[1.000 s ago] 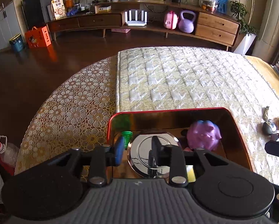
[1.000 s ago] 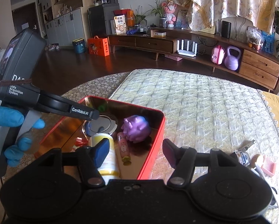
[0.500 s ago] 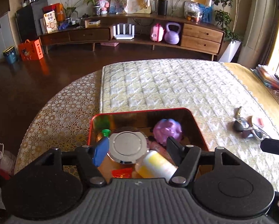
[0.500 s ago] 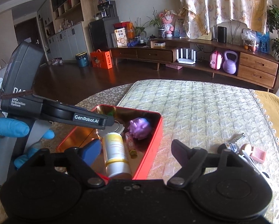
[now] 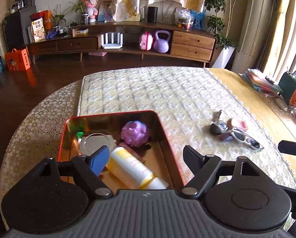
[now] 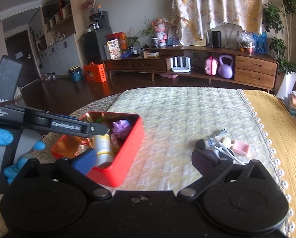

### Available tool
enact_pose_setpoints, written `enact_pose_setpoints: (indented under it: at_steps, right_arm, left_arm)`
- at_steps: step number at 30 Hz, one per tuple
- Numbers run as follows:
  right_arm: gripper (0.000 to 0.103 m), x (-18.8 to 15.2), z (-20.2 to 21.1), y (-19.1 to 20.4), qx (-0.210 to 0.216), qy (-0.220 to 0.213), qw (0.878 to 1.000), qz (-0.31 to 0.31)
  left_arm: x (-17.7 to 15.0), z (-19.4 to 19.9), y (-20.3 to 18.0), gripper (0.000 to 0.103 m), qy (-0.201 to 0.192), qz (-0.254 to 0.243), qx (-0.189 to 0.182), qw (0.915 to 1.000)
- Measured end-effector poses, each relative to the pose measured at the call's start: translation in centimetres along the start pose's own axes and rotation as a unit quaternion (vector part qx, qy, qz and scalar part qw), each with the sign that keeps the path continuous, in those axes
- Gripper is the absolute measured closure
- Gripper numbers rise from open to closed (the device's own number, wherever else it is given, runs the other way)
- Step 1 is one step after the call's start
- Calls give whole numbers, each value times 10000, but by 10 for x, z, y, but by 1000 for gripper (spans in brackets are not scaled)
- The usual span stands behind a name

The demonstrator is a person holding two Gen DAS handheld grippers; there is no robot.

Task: Organize rigid objects
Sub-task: 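Withdraw both grippers from the box toward the remaining items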

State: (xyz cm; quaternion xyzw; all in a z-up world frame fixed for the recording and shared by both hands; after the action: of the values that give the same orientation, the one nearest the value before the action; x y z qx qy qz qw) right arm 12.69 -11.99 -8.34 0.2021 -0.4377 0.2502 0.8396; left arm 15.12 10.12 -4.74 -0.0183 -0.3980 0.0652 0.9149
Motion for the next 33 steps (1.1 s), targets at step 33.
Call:
enact_pose_setpoints:
  at_steps: [33]
  right_arm:
    - [3,-41,-28,-145,-748,470,9957,271]
  left_arm:
    - [27,-96,-120,19,353,-575,-386,9970]
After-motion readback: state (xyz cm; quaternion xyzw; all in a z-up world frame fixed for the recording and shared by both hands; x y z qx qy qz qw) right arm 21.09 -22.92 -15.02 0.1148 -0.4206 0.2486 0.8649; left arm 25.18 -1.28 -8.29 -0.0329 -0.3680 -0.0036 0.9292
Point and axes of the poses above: each gripper's, at about its wrist camera, not at the fingertips, and z roughly against the way its jaws point, y to its left, x to its top, the point moved 3 cm from there along -z, roughly the way its jaws point, and after that the axes turned 1 degree about -x, right-handed, at the moved point
